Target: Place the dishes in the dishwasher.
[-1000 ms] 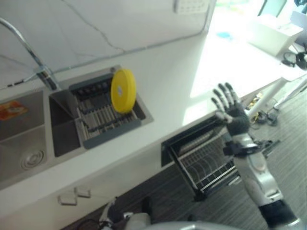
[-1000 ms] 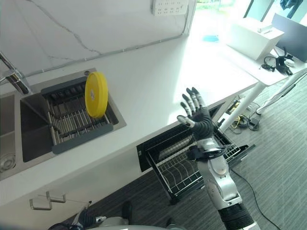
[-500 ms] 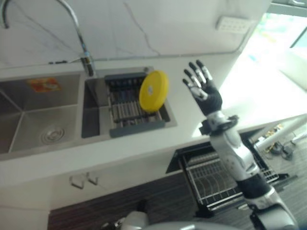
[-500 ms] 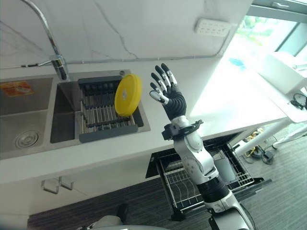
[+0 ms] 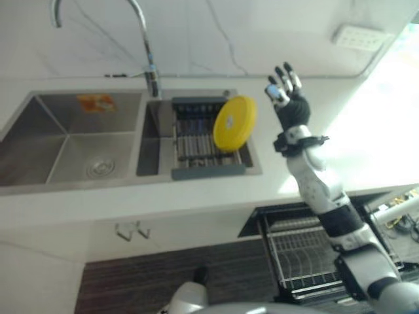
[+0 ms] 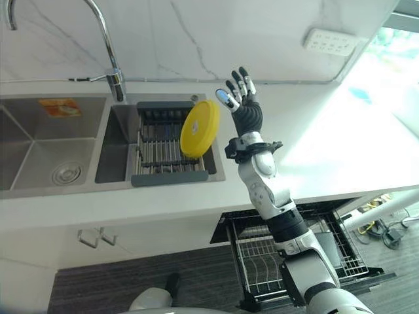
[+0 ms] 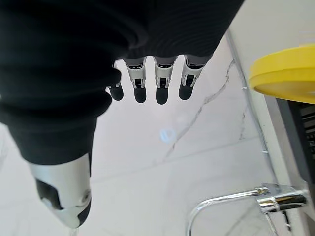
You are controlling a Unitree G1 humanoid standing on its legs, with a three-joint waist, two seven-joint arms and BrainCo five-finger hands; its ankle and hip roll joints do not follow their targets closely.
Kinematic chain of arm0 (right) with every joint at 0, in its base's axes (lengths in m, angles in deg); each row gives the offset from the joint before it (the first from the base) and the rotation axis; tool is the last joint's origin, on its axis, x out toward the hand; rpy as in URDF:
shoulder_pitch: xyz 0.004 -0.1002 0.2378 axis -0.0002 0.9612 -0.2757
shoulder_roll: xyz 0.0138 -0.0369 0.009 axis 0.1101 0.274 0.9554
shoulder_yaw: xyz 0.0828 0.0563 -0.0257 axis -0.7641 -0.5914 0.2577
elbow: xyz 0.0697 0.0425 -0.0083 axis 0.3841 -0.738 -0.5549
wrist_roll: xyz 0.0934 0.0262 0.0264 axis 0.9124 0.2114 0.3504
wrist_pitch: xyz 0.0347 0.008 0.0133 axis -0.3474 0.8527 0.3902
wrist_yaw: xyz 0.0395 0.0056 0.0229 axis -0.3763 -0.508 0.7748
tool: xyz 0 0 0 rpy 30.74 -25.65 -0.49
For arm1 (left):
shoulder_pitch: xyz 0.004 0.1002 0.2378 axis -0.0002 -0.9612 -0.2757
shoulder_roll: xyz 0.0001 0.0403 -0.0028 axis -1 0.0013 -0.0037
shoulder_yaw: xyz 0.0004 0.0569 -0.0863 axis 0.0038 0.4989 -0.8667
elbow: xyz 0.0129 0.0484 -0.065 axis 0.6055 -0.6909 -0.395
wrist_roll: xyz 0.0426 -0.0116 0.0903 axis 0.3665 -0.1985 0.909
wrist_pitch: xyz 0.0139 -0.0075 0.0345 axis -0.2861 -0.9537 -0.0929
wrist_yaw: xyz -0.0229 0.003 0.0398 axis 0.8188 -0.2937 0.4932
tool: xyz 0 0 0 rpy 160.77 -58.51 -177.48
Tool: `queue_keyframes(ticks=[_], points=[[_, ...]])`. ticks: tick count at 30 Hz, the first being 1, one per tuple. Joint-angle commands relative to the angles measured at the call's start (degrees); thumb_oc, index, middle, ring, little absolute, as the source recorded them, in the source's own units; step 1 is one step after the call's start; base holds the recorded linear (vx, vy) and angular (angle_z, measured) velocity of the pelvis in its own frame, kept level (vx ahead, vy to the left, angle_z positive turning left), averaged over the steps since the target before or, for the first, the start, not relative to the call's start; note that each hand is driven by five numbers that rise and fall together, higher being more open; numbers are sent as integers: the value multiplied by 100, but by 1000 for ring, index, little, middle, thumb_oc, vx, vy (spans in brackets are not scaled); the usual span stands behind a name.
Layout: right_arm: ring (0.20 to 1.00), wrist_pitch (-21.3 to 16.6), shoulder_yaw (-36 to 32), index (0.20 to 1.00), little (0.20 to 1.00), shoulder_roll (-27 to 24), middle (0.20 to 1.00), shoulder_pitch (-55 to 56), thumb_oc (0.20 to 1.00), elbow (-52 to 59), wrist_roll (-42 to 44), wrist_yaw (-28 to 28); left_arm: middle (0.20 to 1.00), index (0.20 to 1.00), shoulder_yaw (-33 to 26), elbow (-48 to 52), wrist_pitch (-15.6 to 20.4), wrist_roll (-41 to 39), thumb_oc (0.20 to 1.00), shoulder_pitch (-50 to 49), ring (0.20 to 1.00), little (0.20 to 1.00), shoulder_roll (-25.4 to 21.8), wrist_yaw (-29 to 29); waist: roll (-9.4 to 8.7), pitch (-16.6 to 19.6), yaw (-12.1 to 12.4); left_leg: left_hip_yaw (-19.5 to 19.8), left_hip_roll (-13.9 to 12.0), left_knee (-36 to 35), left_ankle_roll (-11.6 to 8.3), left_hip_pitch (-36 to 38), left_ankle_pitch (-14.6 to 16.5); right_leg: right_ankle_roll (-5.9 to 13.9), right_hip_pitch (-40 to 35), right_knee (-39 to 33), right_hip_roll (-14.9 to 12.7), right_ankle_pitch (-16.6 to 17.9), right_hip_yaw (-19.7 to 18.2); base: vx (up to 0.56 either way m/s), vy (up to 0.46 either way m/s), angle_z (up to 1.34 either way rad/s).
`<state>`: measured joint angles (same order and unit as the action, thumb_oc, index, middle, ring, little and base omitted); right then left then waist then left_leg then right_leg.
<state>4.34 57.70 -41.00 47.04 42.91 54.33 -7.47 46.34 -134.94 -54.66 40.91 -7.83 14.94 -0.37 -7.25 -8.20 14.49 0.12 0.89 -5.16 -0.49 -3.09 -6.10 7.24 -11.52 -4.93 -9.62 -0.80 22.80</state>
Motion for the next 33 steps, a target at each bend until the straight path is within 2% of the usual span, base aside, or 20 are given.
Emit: queue_keyframes(ticks=[1,3,7,11,12,13,15,19,21,23,29,33], points=[[1000,-511,-244,1000,1000,-227,1000,-305,1000,-53,-251,-135,1000,1000,686,-124,343,902,1000,-136,1000,1000,-137,-183,346,291,177,48,-414,16,-133,139,278,174,229,334,-199,76,253,31,10,26],[1000,-438,-299,1000,1000,-297,1000,-372,1000,-143,-256,-155,1000,1000,781,-72,276,902,1000,-97,1000,1000,-193,-196,378,287,191,72,-404,16,-135,138,267,177,217,349,-205,61,267,27,22,12],[1000,-391,-397,1000,1000,-436,1000,-455,1000,-551,-171,-70,1000,1000,661,-133,-40,173,1000,-121,1000,1000,-167,135,405,293,265,132,-386,16,-143,116,244,172,177,339,-217,47,343,12,3,5],[1000,-443,-466,1000,1000,-525,1000,-480,1000,-1005,-90,4,1000,1000,512,-195,101,127,1000,-220,1000,1000,-152,273,423,272,340,202,-359,16,-151,103,225,172,137,341,-233,43,422,19,3,21],[1000,-441,-464,1000,1000,-531,1000,-482,1000,-1052,-69,6,1000,1000,508,-195,156,183,1000,-227,1000,1000,-155,263,427,278,341,213,-354,16,-150,94,221,172,141,342,-235,44,431,32,25,15],[1000,-484,-451,1000,1000,-546,1000,-465,1000,-1268,-33,16,1000,1000,551,-168,514,497,1000,-224,1000,1000,-196,61,456,259,364,221,-343,16,-157,116,232,171,120,360,-241,17,432,27,39,11],[1000,-558,-418,1000,1000,-516,1000,-427,1000,-1445,-13,-23,1000,1000,649,-64,723,572,1000,-165,1000,1000,-248,-98,482,250,363,209,-337,16,-145,111,225,171,138,395,-256,6,440,29,35,16],[1000,-627,-401,1000,1000,-462,1000,-382,1000,-1725,3,45,1000,1000,774,173,734,368,1000,-19,1000,1000,-263,-11,504,209,372,209,-328,16,-124,104,223,186,170,456,-282,-4,444,19,1,11],[1000,-640,-377,1000,1000,-439,1000,-382,1000,-1861,30,143,1000,1000,860,261,888,410,1000,28,1000,1000,-263,-9,509,187,385,243,-318,16,-116,103,223,186,177,470,-285,-4,430,11,-8,2],[1000,-649,-315,1000,1000,-348,1000,-346,1000,-1863,253,171,1000,1000,1013,461,1190,498,1000,64,1000,1000,-281,-99,529,168,362,292,-300,16,-93,50,192,187,245,487,-291,19,398,0,-5,-3],[1000,-717,-198,1000,1000,-157,1000,-262,1000,-1781,50,18,1000,1000,1310,793,1391,750,1000,142,1000,1000,-322,-284,551,125,296,236,-326,16,-97,39,199,182,305,489,-289,28,313,-11,-6,-4],[1000,-745,-117,1000,1000,-120,1000,-247,1000,-1745,17,-71,1000,1000,1383,936,1672,878,1000,155,1000,1000,-397,-355,545,116,244,168,-347,16,-110,31,200,193,345,473,-298,60,275,-23,-5,-5]])
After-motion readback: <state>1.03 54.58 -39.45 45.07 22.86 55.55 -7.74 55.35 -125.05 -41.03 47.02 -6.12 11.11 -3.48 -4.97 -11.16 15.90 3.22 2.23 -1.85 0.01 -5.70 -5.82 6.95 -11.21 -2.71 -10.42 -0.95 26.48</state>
